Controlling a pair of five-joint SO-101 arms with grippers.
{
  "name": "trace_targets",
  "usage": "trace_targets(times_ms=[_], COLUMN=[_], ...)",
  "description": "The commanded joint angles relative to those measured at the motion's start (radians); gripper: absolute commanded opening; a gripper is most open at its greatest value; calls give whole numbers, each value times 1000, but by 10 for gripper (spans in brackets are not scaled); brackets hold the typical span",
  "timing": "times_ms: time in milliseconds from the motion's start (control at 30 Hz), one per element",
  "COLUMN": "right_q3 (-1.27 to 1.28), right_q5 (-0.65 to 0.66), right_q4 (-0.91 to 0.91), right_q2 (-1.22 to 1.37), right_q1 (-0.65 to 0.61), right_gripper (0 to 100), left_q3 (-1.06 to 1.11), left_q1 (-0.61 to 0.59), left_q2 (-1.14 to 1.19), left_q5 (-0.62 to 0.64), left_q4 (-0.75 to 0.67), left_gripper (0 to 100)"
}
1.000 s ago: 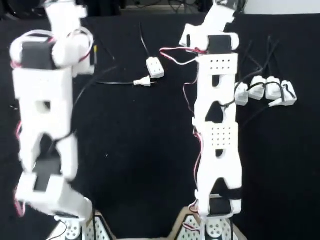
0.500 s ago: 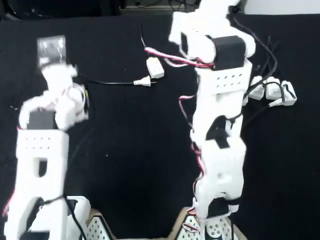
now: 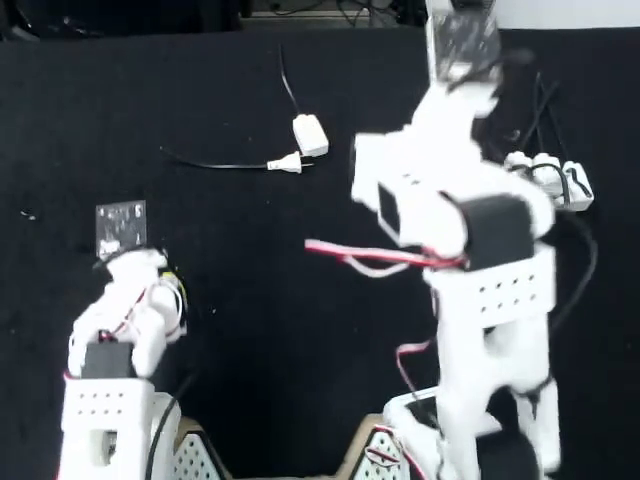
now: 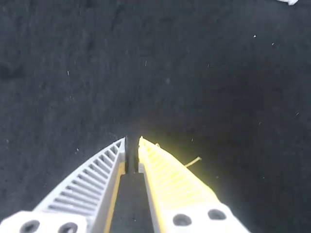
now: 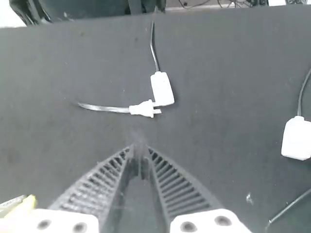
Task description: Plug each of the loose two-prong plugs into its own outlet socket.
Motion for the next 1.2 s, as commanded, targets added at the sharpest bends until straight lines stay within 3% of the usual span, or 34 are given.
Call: trace_targets(times_ms=[0,133,467,533,633,767,933,1167], right_q3=[334,483,625,645,673,671,671,679], right_q5=[23,91,89,89,95,103,209,210], right_q4=[-172,-236,-486,-517,-575,-677,-741,-735], right_q2=[-163,-209,-211,-211,-213,-211,-209,-209], right_q1=[-9,-9,-15,-9,14,64,69,74], right_gripper=[11,11,11,14,15,15,15,12], left_q3=[116,262,308,308,305,306,306,306], left_q1=[15,12,1,-56,-128,51,196,240], left_q2=[-264,-488,-460,-468,-466,-437,-436,-459], left_q5=[9,9,9,-3,-137,35,130,126], left_q4=[5,57,48,-20,-170,-35,348,356], left_gripper=[62,59,62,62,62,62,60,59])
